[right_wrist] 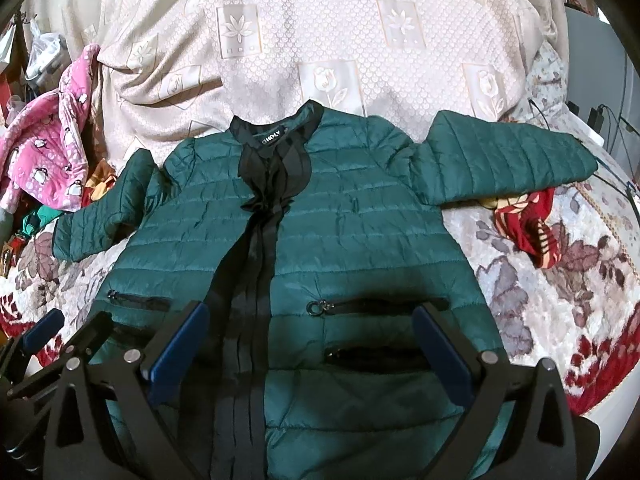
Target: Fold large clothes
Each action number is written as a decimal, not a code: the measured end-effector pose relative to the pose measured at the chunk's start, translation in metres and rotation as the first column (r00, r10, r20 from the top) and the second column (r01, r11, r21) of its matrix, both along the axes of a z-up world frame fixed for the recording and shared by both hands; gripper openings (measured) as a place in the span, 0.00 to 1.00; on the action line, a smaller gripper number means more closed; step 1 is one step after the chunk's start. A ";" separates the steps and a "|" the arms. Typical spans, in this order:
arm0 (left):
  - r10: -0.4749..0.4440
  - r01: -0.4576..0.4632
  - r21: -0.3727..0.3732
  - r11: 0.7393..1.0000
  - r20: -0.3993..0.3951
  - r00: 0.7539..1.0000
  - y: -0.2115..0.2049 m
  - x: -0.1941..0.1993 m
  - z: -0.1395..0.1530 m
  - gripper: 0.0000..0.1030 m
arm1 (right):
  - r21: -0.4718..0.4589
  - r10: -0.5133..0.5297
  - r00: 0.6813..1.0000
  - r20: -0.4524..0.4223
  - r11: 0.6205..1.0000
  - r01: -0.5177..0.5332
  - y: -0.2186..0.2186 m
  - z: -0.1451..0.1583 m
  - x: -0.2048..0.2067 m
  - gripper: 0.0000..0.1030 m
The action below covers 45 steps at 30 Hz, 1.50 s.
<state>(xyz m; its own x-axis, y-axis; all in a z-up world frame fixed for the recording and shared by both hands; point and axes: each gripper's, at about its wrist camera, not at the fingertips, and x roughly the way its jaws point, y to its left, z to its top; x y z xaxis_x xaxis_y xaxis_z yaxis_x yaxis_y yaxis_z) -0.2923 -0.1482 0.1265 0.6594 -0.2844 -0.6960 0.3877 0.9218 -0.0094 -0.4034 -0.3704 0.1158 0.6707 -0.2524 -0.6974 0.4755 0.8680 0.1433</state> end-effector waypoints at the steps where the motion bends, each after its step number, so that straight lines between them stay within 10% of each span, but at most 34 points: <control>1: 0.001 -0.001 0.000 1.000 0.003 1.000 0.000 -0.001 0.001 0.46 | 0.008 -0.002 1.000 -0.003 1.000 0.002 0.000 0.000 -0.001 1.00; 45: 0.045 -0.046 0.046 0.998 0.038 0.998 -0.014 0.053 -0.010 0.46 | -0.064 0.012 0.999 -0.039 0.998 -0.015 -0.023 -0.007 0.055 1.00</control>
